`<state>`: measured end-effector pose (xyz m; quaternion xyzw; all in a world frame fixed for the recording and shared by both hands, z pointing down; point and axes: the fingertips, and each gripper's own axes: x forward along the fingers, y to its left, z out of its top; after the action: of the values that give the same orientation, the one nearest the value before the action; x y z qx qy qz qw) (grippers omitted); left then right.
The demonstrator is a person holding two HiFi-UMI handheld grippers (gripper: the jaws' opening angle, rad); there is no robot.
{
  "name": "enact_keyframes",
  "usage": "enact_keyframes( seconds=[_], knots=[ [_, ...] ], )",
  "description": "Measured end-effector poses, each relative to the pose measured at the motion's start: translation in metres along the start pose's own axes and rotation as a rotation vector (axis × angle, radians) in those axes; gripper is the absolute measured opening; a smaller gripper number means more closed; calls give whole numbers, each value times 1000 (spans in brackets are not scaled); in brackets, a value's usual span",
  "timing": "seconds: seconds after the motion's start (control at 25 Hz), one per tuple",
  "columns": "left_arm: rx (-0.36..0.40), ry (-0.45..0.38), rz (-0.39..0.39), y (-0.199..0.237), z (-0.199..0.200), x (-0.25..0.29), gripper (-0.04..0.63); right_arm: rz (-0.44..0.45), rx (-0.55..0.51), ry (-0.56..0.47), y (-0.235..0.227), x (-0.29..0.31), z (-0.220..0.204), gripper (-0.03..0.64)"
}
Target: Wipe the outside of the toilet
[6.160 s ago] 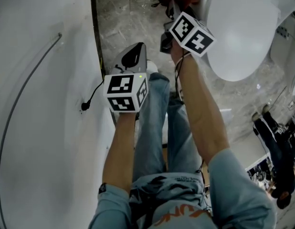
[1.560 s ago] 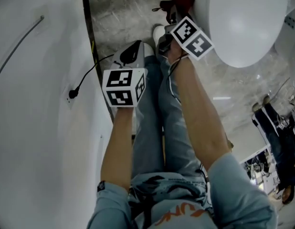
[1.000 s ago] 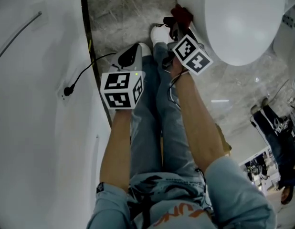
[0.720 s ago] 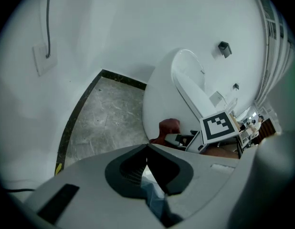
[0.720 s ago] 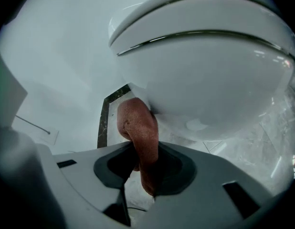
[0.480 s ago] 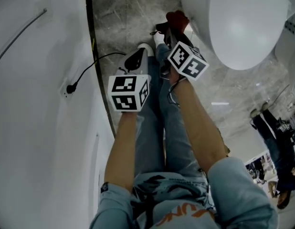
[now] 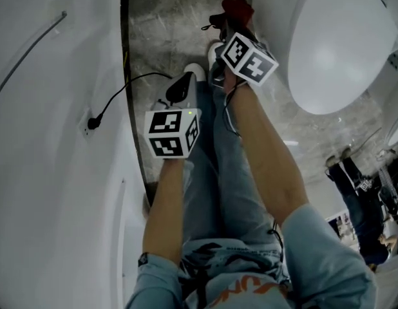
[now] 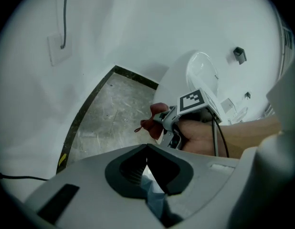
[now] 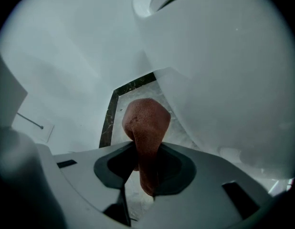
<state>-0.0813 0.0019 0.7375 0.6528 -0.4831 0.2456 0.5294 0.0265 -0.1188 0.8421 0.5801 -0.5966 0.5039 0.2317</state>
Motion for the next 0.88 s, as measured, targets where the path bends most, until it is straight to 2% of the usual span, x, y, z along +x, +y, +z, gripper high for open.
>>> enact_keyframes(
  seconds=[0.24,0.48,0.88],
  knots=[
    [-33,-34,10,17,16,22,3,-24,70,-67,-6,48,35,98],
    [-69,-51,15,21,25,40,3,-35,27,-83,-7,79,64,95],
    [-54,-56,4,21,30,40,3,-72,148,-107,-20,77,63,95]
  ],
)
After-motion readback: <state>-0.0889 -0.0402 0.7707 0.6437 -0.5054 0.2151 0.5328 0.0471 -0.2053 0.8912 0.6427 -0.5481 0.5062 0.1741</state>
